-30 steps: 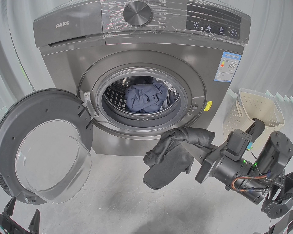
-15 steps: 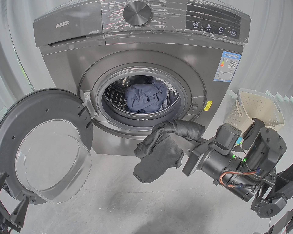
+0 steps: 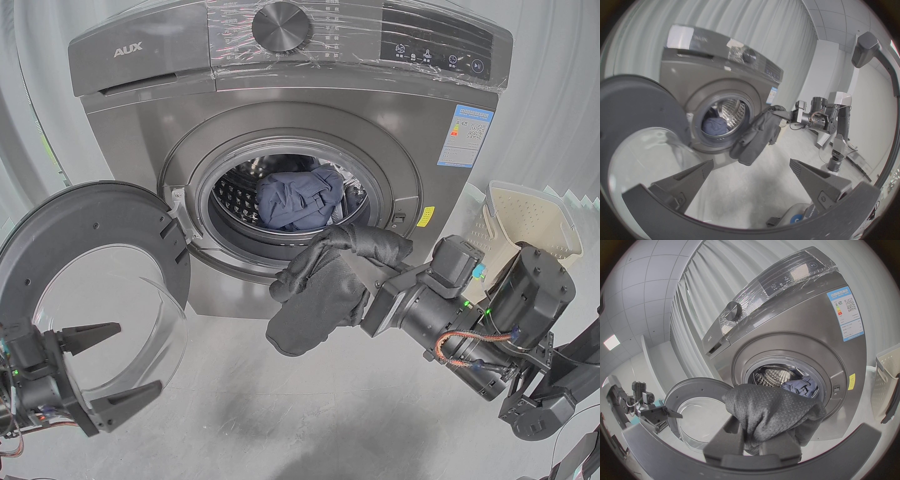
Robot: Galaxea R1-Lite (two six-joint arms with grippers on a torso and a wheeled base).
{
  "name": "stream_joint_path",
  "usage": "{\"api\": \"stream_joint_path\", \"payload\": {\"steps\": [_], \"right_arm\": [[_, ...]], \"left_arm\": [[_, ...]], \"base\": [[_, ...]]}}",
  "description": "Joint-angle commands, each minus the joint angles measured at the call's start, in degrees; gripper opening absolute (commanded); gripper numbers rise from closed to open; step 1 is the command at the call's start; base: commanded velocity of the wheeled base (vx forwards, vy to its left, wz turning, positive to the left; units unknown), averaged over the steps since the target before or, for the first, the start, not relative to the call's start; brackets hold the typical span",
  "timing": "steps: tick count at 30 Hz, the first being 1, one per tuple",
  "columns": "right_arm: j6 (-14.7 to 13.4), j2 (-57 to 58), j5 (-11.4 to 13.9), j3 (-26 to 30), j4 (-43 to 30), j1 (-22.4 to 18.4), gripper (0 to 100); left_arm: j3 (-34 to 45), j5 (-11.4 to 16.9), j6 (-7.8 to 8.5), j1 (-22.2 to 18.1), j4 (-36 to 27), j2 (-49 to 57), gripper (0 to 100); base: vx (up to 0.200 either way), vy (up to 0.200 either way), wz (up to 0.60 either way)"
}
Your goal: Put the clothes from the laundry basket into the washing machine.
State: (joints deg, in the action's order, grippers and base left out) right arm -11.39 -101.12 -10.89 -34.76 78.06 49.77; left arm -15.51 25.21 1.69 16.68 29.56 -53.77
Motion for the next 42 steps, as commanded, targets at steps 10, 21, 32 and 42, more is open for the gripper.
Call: {"api": "stream_joint_path", "payload": {"steps": [10, 21, 32, 42], "right_arm": [[-0.7, -0.6, 0.4, -1.3, 0.5, -0.7, 0], [-0.7, -0.8, 0.4, -1.4, 0.5, -0.5, 0], [-0.7, -0.7, 0.1, -0.8, 1.6, -0.1, 0], [-0.7, -1.0, 0.0, -0.8, 1.7, 0.5, 0]], "left_arm": [[-1.2, 1.3, -1.43, 11.4, 28.7, -43.4, 100], [-8.3, 1.9, -6.18, 11.8, 35.2, -54.9, 100], [-16.1, 1.2, -6.26, 11.8, 36.0, -60.8, 100], [-19.3, -0.3, -5.65, 11.0, 36.8, -63.4, 100]], "base": [[0.000, 0.000, 0.00], [0.000, 0.000, 0.00], [0.000, 0.000, 0.00], [0.000, 0.000, 0.00]]}}
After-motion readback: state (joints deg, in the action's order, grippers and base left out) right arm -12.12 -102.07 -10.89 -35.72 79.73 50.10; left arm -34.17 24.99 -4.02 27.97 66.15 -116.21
